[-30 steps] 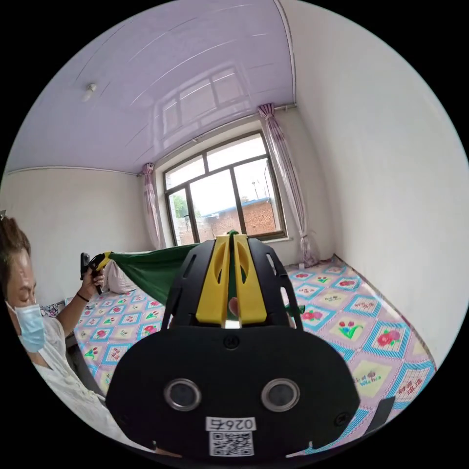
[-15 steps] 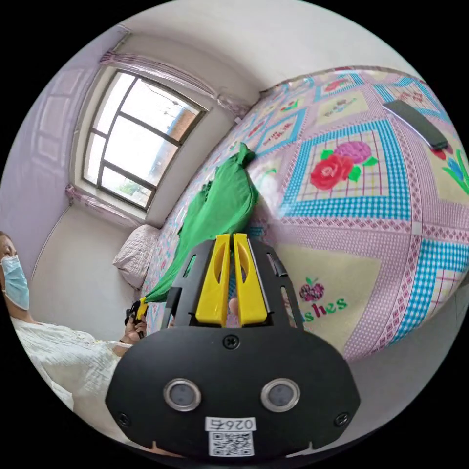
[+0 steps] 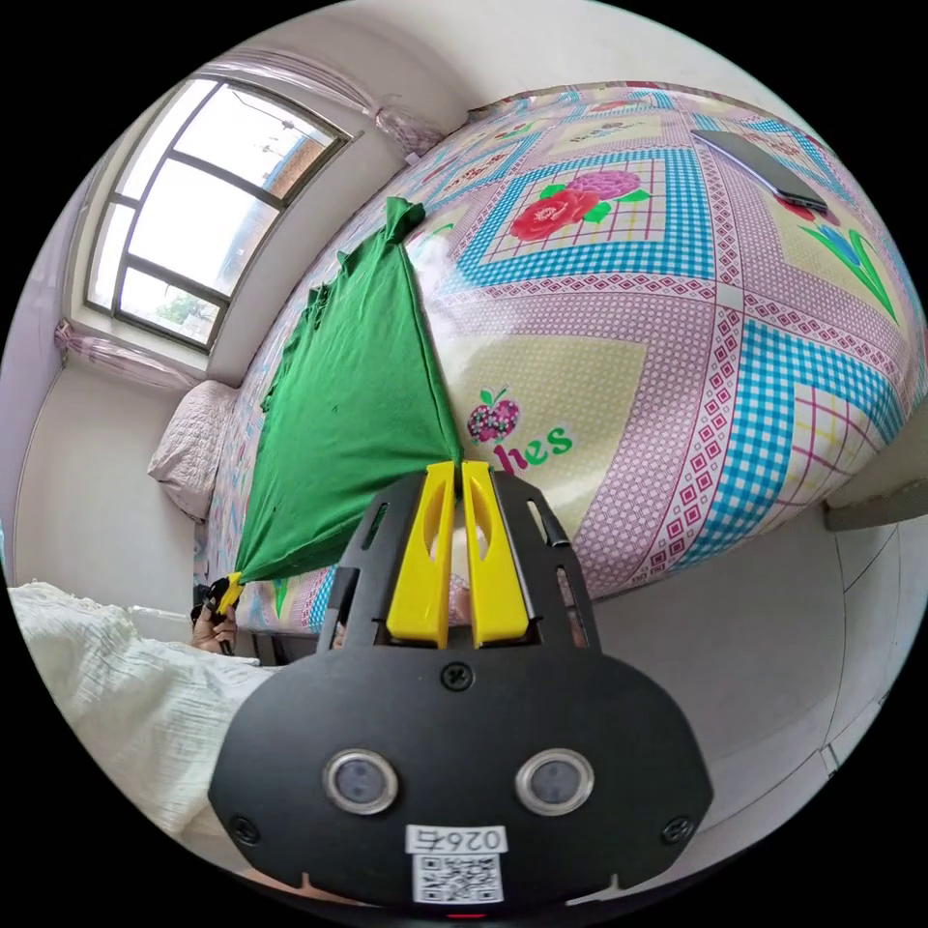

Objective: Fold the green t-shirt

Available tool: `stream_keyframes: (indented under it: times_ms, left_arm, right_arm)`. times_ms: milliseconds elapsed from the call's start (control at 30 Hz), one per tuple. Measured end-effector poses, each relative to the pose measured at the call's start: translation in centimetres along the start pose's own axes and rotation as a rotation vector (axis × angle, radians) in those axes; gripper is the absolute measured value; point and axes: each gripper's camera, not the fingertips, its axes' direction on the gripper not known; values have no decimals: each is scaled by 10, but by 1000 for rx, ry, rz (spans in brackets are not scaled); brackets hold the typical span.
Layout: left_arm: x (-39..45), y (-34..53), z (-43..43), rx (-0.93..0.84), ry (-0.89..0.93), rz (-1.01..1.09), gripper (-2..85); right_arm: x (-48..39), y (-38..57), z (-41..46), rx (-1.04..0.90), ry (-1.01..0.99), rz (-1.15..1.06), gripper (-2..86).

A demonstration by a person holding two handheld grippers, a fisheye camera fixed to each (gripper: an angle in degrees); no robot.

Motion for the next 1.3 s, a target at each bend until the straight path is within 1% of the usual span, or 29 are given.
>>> stream_keyframes:
  times_ms: [167, 333, 400, 467, 533, 633, 667, 700, 767, 800, 900, 967, 1033, 1100, 1167, 1200, 1233, 1267, 1300]
  left_arm:
    - [-5, -13, 13, 3, -10, -58, 0]
    - [1, -25, 23, 9, 10, -61, 10]
    - [6, -28, 27, 13, 20, -47, 21]
    - [14, -29, 29, 5, 39, -37, 65]
    - [22, -25, 23, 3, 53, -31, 81]
    - [42, -18, 7, 37, 68, -12, 58]
    - [53, -17, 1, 67, 69, 12, 22]
    - [59, -18, -1, 84, 71, 26, 5]
    - [87, -28, -1, 165, 98, 92, -5]
    - [95, -32, 1, 177, 106, 114, -6]
    - [145, -67, 30, 176, 117, 247, -8]
    - [189, -103, 69, 126, 136, 361, -5]
    - [225, -133, 103, 89, 147, 461, 3]
    - [259, -164, 141, 54, 127, 526, 40]
    - [307, -209, 199, -17, 72, 632, 68]
    - [321, -221, 216, -40, 53, 664, 73]
    - [345, -244, 251, -85, 7, 724, 83]
    - [370, -266, 288, -131, -38, 784, 95]
    - [382, -277, 307, -153, -60, 812, 101]
  right_arm:
    - [-9, -4, 1, -30, 37, -34, -16]
    - [-15, 1, -7, -26, 39, -49, -7]
    - [-16, 4, -11, -20, 46, -48, 6]
    - [-20, 11, -27, -4, 92, -60, 14]
    - [-24, 15, -43, 10, 130, -69, 15]
    - [-44, 14, -65, 45, 148, -121, 12]
    - [-55, 11, -67, 59, 144, -144, 6]
    - [-60, 9, -68, 65, 134, -156, 2]
    - [-82, -2, -67, 97, 84, -196, -6]
    - [-87, -5, -67, 109, 68, -203, -7]
    - [-110, -24, -66, 181, -39, -230, -9]
    - [-125, -48, -62, 222, -111, -246, -9]
    - [-134, -72, -57, 226, -133, -264, -9]
    - [-144, -98, -52, 245, -105, -278, -9]
    - [-153, -138, -46, 260, -21, -257, -8]
    - [-154, -148, -45, 269, -9, -256, -6]
    - [-154, -169, -42, 276, 6, -238, -4]
    - [-152, -192, -40, 280, -3, -218, 4]
    - [-150, -203, -38, 279, -22, -215, 8]
